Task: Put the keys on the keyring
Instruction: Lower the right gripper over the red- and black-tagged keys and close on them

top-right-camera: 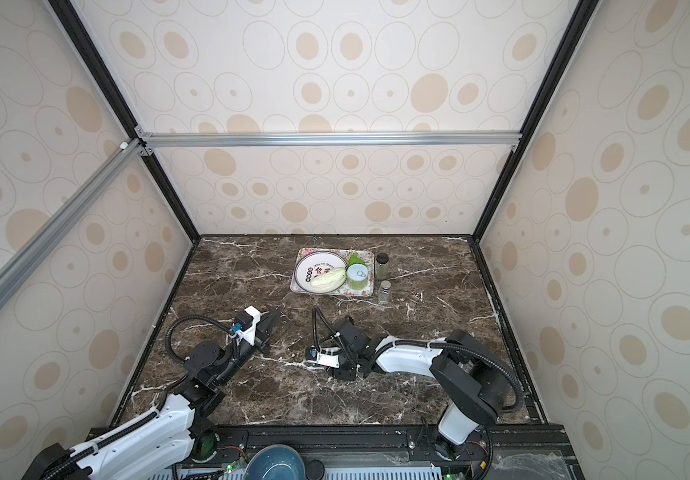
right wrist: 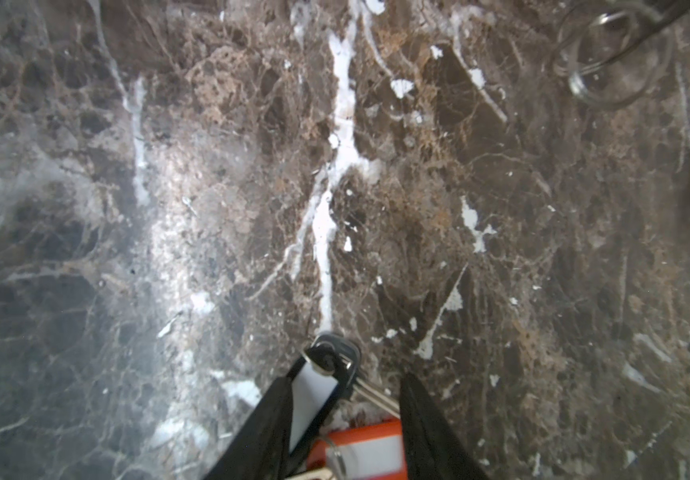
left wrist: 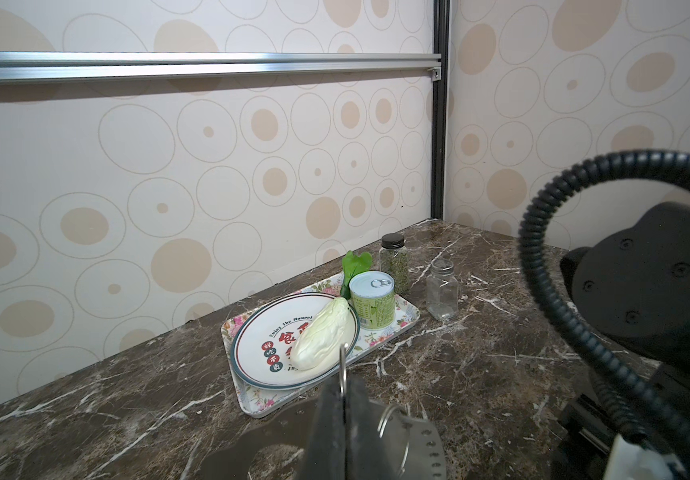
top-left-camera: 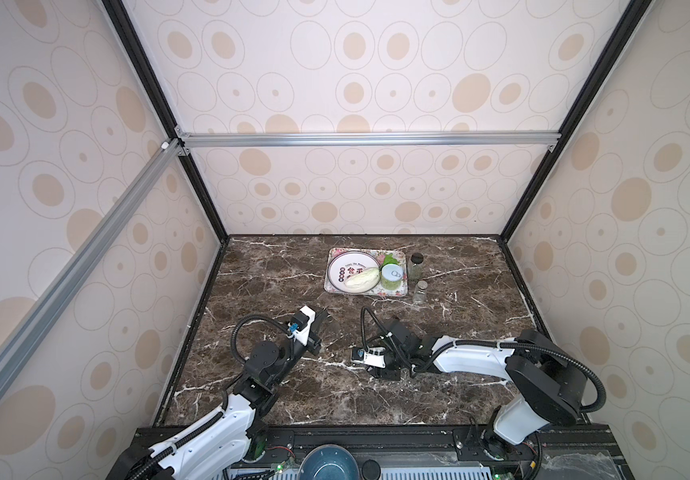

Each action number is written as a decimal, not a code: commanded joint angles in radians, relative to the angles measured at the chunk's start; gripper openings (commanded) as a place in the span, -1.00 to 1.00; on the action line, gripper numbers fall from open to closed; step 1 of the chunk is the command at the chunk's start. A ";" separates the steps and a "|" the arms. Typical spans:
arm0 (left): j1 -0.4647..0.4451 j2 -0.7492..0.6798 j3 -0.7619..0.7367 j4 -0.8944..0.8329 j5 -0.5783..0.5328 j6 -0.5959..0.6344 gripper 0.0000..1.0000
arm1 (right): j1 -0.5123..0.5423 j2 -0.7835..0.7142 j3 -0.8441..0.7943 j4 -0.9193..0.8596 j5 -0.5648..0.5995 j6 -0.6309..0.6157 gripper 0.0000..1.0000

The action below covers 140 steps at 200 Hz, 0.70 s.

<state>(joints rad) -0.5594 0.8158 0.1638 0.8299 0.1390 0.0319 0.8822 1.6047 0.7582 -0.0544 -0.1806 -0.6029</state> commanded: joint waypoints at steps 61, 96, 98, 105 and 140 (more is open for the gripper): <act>-0.007 -0.007 0.026 0.037 0.001 0.012 -1.00 | -0.020 0.006 0.000 0.043 -0.090 -0.017 -0.13; -0.007 -0.006 0.027 0.035 0.001 0.014 -1.00 | -0.020 0.001 -0.002 0.036 -0.110 -0.030 -0.13; -0.008 -0.006 0.027 0.035 0.000 0.014 -1.00 | -0.019 0.001 -0.002 0.036 -0.112 -0.030 -0.13; -0.008 -0.006 0.027 0.034 0.001 0.015 -1.00 | -0.019 0.001 -0.003 0.037 -0.116 -0.031 -0.13; -0.007 -0.002 0.029 0.034 0.002 0.014 -1.00 | -0.019 0.025 0.013 0.020 -0.138 -0.043 -0.17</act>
<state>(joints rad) -0.5594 0.8158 0.1638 0.8299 0.1390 0.0322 0.8635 1.6054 0.7574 -0.0124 -0.2756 -0.6144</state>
